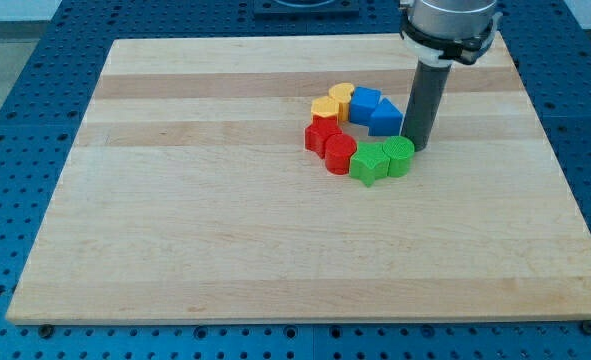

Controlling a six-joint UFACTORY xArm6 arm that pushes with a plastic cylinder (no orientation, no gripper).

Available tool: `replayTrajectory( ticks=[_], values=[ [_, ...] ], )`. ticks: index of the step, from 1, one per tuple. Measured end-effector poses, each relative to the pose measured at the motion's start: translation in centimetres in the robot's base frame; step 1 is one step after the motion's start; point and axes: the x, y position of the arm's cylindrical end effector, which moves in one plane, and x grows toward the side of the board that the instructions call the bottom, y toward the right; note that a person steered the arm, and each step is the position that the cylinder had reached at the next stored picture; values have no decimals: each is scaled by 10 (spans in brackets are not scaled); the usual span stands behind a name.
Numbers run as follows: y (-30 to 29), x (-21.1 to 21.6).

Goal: Separate the red blocks from each other

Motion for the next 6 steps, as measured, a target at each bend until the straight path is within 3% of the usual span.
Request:
replayTrajectory(
  ticks=[2, 6],
  values=[
    [-4, 0],
    [-78, -5]
  ],
)
